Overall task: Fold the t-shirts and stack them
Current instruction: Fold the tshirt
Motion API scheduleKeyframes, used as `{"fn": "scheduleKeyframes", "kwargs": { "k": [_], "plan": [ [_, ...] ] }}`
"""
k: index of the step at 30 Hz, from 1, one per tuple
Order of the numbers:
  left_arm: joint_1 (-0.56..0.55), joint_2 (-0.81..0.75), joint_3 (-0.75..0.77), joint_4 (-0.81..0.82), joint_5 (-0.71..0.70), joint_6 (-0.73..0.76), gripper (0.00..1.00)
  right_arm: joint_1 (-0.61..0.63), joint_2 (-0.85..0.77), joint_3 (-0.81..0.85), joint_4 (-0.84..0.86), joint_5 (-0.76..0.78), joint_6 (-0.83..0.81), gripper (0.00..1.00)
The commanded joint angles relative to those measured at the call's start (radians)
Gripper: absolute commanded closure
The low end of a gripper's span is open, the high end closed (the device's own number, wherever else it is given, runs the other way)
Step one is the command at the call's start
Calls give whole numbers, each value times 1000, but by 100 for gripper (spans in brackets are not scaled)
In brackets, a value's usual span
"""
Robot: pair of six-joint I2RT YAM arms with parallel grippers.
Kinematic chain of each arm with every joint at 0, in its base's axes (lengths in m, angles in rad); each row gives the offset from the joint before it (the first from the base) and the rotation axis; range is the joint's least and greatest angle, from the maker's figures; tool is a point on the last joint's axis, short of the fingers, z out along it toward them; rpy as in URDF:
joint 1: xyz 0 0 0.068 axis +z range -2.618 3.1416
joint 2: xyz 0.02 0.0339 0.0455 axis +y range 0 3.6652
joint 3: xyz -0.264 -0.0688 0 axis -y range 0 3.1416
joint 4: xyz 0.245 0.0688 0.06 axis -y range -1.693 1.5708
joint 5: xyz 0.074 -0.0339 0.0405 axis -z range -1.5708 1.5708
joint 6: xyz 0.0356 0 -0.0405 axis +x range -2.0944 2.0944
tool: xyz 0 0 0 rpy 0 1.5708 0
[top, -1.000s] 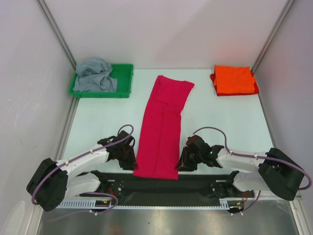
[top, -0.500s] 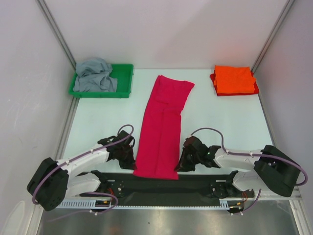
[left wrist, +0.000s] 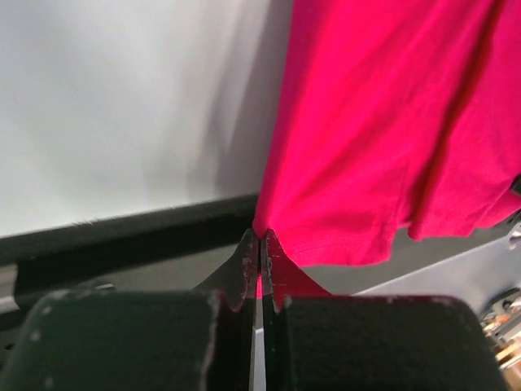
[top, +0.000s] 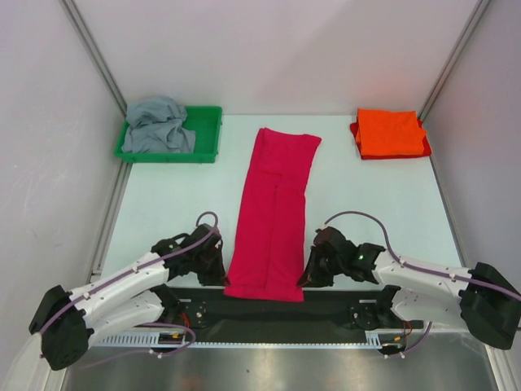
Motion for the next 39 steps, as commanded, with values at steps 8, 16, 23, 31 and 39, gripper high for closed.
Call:
{"fn": "scheduleKeyframes", "kwargs": {
  "k": [8, 16, 23, 31, 39],
  "plan": [
    [-211, -66, 52, -98, -43, -182, 100, 120, -248, -25, -221, -18, 129, 100],
    [-247, -18, 127, -96, -43, -156, 100, 157, -348, -58, -258, 25, 181, 100],
    [-229, 119, 359, -171, -158, 0, 100, 15, -258, 95, -322, 26, 1, 100],
    [24, 357, 607, -138, -120, 219, 100, -388, 33, 404, -361, -157, -374, 100],
    [133, 687, 871, -103, -103, 397, 100, -566, 429, 637, -315, -224, -555, 100]
  ]
}}
